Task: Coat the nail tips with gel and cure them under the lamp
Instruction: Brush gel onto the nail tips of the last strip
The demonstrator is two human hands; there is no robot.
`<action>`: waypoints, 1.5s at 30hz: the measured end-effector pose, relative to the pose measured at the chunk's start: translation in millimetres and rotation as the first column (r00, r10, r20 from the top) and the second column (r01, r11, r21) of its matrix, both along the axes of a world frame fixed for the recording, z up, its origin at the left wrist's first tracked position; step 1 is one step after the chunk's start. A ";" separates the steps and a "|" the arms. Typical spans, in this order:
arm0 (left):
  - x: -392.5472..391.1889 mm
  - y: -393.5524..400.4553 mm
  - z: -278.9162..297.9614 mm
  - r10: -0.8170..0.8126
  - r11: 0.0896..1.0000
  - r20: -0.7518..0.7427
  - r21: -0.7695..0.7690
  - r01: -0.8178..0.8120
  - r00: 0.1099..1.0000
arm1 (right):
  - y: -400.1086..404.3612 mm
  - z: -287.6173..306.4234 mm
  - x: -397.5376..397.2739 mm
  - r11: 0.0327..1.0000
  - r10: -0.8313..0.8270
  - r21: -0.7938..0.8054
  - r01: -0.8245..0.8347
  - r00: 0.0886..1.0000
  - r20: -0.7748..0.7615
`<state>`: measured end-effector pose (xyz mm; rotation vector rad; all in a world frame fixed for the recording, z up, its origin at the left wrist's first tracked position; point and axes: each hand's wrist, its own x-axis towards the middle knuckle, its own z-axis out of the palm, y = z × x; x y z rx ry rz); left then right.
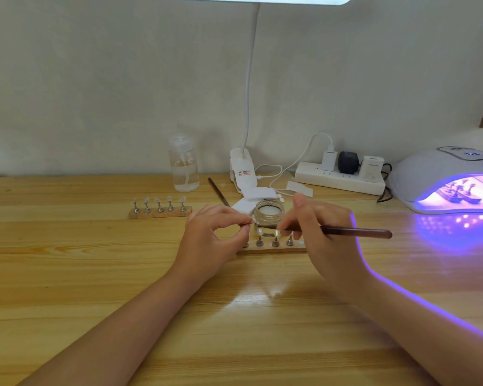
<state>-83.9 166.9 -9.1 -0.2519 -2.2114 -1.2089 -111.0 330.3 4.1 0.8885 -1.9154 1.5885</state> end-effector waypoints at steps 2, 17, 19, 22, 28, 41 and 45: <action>0.2 -0.2 -0.1 -0.001 1.000 -0.002 0.002 0.001 1.000 | 0.1 0.8 0.0 0.999 0.007 -0.037 -0.007 1.000 0.004; 0.9 -0.3 0.1 -0.013 0.999 -0.065 0.051 0.016 0.998 | 2.6 4.2 3.7 0.986 -0.022 -0.163 0.039 0.994 0.109; 0.7 -0.7 -0.3 -0.020 0.997 -0.068 0.070 0.025 0.997 | 1.4 2.9 4.9 0.990 -0.029 -0.134 0.041 0.996 0.086; -0.1 -1.2 -0.9 -0.021 0.998 -0.068 0.063 0.025 0.997 | -1.1 1.0 6.8 0.996 -0.035 -0.076 0.039 0.998 0.045; -0.4 -1.9 -0.9 -0.019 0.999 -0.083 0.046 0.023 0.996 | -4.1 -1.4 9.1 1.000 -0.005 -0.010 0.005 1.000 -0.004; 1.2 -1.3 1.4 0.002 0.998 -0.044 0.056 0.000 0.999 | -4.6 -1.3 12.1 0.994 0.035 -0.112 -0.018 0.988 0.153; 1.3 -0.8 2.1 0.008 0.998 -0.028 0.063 -0.006 1.000 | -5.5 1.3 12.0 0.990 0.019 -0.142 0.003 0.988 0.155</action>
